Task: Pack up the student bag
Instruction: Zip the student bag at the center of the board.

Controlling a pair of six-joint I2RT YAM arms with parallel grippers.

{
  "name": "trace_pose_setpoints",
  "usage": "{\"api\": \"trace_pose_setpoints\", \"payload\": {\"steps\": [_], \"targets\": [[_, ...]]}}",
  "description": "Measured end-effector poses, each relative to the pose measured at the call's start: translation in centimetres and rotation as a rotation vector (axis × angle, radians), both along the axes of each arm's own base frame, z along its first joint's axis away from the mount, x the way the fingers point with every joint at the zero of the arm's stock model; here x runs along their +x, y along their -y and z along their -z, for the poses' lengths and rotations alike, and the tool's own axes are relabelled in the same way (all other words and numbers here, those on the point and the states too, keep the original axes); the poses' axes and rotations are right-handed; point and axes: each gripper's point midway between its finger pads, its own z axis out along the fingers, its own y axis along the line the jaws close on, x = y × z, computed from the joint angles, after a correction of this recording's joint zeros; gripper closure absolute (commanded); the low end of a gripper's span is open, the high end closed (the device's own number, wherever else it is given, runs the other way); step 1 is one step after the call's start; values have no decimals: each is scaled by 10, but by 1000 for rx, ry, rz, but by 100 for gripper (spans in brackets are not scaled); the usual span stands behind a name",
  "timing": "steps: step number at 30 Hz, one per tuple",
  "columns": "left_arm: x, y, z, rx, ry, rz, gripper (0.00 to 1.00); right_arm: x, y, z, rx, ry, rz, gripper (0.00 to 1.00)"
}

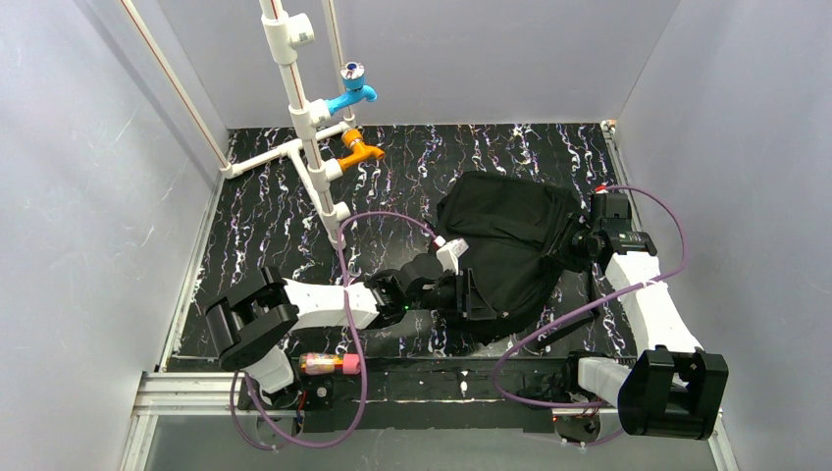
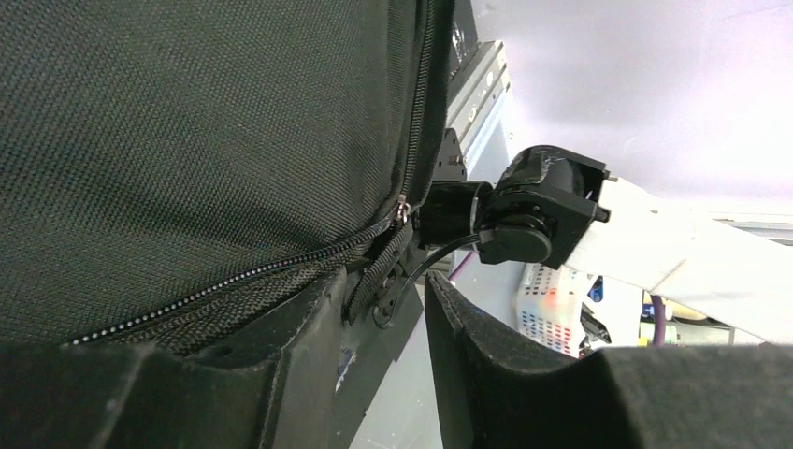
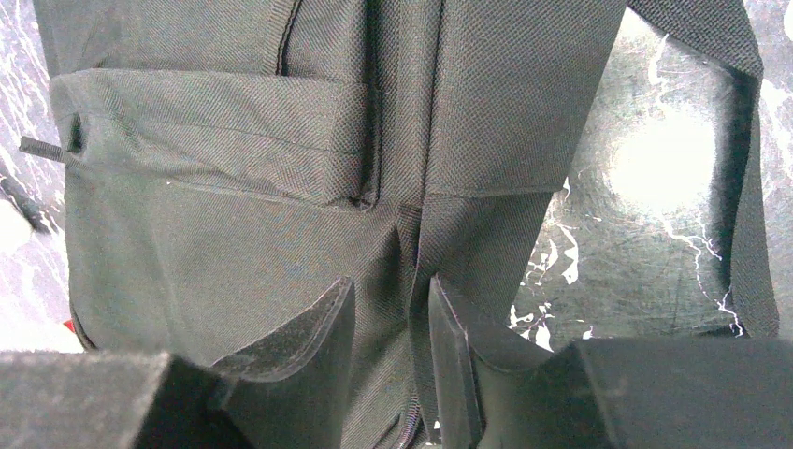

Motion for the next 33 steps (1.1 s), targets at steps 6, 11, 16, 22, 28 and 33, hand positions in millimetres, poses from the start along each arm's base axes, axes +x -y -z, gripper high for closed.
{"api": "trace_pose_setpoints", "payload": {"steps": [6, 11, 16, 22, 28, 33], "targets": [[4, 2, 3, 24, 15, -5, 83, 0, 0, 0, 0, 0, -1, 58], [6, 5, -3, 14, 38, 1, 100, -1, 2, 0, -15, -1, -2, 31], [8, 3, -1, 25, 55, 4, 100, -2, 19, -16, -165, -24, -17, 16], [11, 0, 4, 45, 62, 2, 100, -21, 6, -23, -119, -35, -53, 18], [12, -2, 6, 56, 50, -7, 100, -64, -46, -6, 99, -90, -101, 32], [12, -2, 6, 59, 51, -9, 100, -80, -77, 6, 155, -135, -128, 39]]}}
